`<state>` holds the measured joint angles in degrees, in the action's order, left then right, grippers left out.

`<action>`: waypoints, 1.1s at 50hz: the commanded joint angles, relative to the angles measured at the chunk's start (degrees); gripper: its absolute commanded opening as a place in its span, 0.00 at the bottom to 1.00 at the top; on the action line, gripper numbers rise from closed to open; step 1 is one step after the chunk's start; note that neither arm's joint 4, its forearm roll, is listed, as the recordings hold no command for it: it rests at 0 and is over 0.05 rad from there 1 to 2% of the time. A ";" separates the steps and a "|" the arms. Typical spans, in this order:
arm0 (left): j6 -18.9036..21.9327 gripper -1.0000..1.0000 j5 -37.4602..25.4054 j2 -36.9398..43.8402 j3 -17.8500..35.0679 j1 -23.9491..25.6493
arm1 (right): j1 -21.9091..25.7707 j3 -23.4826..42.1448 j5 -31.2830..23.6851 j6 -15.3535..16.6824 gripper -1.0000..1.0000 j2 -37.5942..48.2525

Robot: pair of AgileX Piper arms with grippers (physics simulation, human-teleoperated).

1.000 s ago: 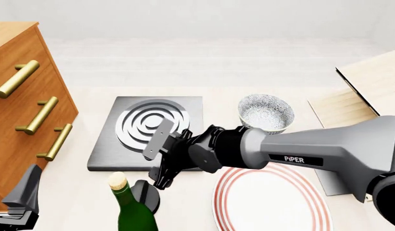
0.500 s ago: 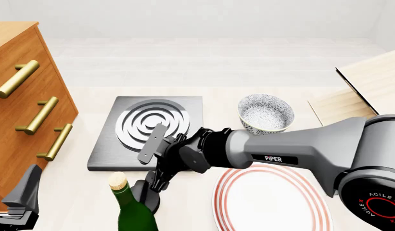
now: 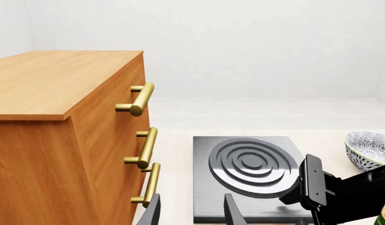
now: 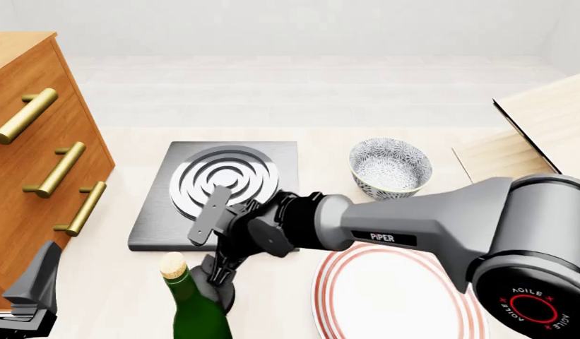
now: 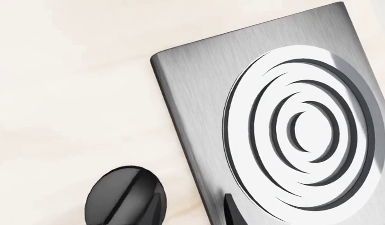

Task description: Turn on the stove.

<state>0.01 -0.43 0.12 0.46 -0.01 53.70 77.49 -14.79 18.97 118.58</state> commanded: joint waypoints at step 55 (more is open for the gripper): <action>0.00 1.00 0.00 0.00 0.00 -0.01 | -1.32 -8.30 10.50 0.06 1.00 -11.31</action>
<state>0.00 -0.42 0.12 0.46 -0.02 52.41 73.29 -6.82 19.69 111.47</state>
